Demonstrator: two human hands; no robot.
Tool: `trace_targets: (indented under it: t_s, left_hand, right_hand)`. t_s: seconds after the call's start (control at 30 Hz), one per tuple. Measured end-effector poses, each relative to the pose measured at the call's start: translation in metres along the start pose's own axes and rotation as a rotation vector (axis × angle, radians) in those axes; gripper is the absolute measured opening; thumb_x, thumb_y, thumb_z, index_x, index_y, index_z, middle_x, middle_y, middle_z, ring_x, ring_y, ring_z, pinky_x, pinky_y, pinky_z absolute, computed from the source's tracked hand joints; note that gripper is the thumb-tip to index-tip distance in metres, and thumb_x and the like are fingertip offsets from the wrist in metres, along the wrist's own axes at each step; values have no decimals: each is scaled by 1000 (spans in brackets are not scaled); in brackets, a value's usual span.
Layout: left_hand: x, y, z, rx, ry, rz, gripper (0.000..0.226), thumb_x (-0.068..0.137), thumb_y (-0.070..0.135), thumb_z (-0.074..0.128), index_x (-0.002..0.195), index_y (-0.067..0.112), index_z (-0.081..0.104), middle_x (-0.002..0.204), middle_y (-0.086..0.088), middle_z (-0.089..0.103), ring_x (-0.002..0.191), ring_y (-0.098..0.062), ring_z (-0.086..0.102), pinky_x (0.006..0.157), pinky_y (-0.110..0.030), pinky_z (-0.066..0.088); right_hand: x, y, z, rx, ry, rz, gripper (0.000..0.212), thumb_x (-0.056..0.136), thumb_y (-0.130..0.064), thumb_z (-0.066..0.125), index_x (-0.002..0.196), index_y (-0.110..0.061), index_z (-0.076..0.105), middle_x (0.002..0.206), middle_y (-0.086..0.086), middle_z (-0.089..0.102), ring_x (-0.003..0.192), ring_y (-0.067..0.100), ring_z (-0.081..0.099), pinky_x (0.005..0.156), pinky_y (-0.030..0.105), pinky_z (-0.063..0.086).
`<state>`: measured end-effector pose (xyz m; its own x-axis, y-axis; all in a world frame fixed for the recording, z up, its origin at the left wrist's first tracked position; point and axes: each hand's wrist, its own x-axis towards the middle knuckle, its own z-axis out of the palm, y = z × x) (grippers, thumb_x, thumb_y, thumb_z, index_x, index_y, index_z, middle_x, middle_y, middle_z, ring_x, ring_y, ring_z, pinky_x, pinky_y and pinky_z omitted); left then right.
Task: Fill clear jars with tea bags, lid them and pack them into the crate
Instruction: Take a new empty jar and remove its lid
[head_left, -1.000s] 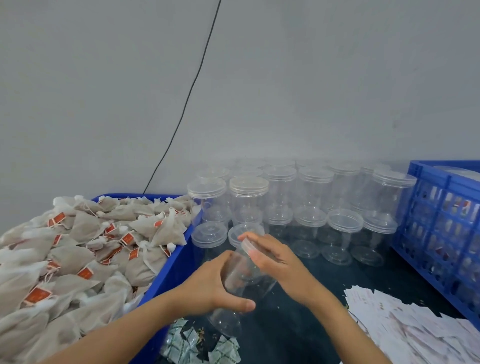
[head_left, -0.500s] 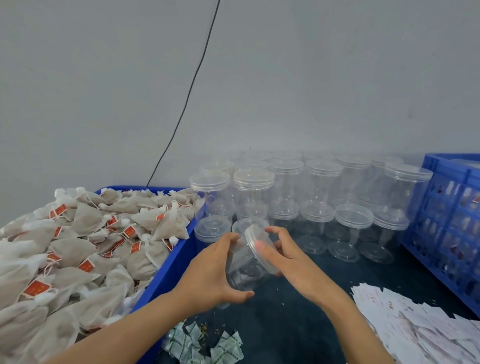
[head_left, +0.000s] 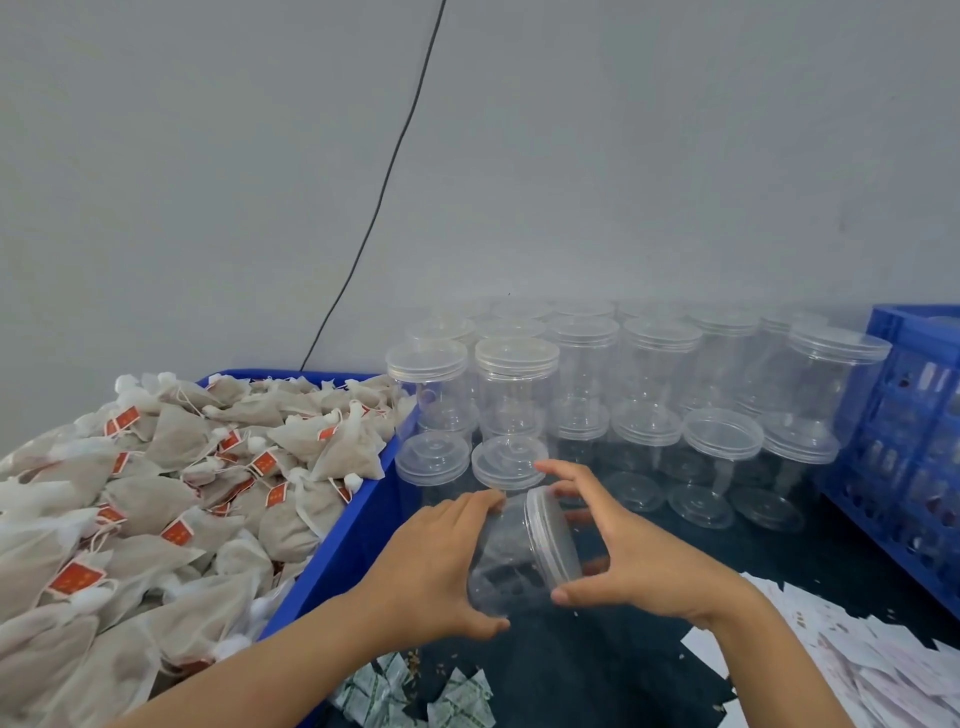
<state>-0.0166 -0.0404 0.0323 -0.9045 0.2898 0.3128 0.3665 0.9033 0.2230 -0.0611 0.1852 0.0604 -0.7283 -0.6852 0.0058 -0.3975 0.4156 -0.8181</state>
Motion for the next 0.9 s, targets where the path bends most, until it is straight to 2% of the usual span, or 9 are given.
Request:
trace_targets:
  t_s: [0.07,0.2,0.3,0.37,0.43,0.6,0.67,0.77,0.9]
  left_hand:
    - [0,1,1,-33,4,-9,102,62,63,73,143,32,22,134,19,43,114,-1,43,96,-15,31]
    - [0,1,1,-28,13,-6,102,61,63,74,143,33,22,132,21,43,110,2,41,96,-14,30]
    - [-1,0,1,-37,-3,-6,103,60,62,76,143,33,22,132,21,43,109,3,41,95,-14,31]
    - [0,0,1,-35,-13,-1,103,60,62,76,143,33,22,132,21,43,112,0,43,95,-16,33]
    - [1,1,2,-60,-22,-1,103,59,63,76,142,34,22,133,22,43,115,0,43,98,-18,34]
    - [1,-1,3,-62,-48,-9,103,60,62,77,142,36,20,133,23,41,115,2,41,101,-17,32]
    - [1,-3,2,-67,-60,-15,103,60,61,78,142,36,21,132,23,41,114,2,41,101,-17,33]
    - [0,-2,3,-149,-124,-38,100,59,57,81,138,38,22,129,25,39,115,2,44,98,-20,42]
    - [1,2,5,-302,-213,-89,97,59,52,85,134,43,24,127,24,38,115,3,44,98,-19,43]
  right_hand:
    - [-1,-1,0,24,-5,-24,100,66,-46,82,131,-69,10,135,-34,27,121,-17,37,93,17,47]
    - [5,-8,12,143,46,85,93,60,-82,54,139,-52,16,133,-22,38,115,-3,51,86,15,47]
    - [4,-7,12,101,65,59,68,71,-63,68,128,-53,32,125,-22,45,110,-6,52,89,18,49]
    - [1,-5,6,10,29,-9,83,72,-38,81,130,-61,26,131,-22,37,121,-6,42,98,24,45]
    - [-2,-4,2,0,0,-44,97,68,-32,83,131,-66,18,134,-20,31,128,-3,35,103,29,43]
    - [6,-5,12,72,27,80,90,63,-80,55,138,-50,16,141,-14,29,126,8,45,96,23,43]
    - [8,-3,12,94,67,85,77,65,-74,59,131,-45,30,133,-14,44,112,-2,53,88,17,48]
    - [4,0,5,21,40,-12,65,72,-51,77,123,-56,38,126,-22,45,106,-16,48,78,6,46]
    - [-3,3,-5,-26,-42,-123,82,67,-24,84,131,-51,40,132,-22,39,124,-6,41,100,32,48]
